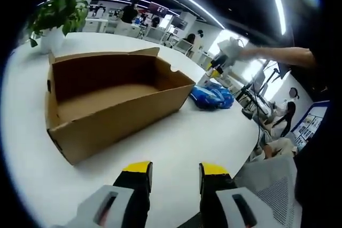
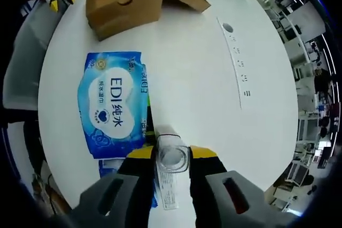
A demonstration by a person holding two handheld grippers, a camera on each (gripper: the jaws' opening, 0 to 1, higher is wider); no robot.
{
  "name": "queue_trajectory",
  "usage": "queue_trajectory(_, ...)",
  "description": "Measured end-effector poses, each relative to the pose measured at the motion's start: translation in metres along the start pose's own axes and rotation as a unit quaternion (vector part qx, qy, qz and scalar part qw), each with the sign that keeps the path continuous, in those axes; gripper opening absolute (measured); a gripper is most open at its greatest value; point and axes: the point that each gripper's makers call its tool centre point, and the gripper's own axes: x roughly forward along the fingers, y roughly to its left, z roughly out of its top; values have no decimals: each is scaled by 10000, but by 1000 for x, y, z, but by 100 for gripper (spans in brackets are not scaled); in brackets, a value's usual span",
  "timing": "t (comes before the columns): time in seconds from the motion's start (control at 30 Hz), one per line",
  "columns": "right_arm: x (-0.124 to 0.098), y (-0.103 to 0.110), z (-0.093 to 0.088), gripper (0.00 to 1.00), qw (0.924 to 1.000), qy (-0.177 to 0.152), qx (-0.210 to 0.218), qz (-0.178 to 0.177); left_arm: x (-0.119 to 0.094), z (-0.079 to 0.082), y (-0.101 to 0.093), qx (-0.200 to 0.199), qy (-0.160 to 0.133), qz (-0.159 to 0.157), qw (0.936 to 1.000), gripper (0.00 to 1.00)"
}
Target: Operate the shoe box by opening the lid, removing the specified soft item, and placing it in the target area until the item is outside and the box remains undamaged.
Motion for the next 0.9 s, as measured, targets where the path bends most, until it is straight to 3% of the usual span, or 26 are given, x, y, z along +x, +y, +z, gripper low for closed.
queue_trajectory(0.9,-11,-7,0,22,9993,-97,336,-94,1,3,-1,-44,-74,-49,10000,35)
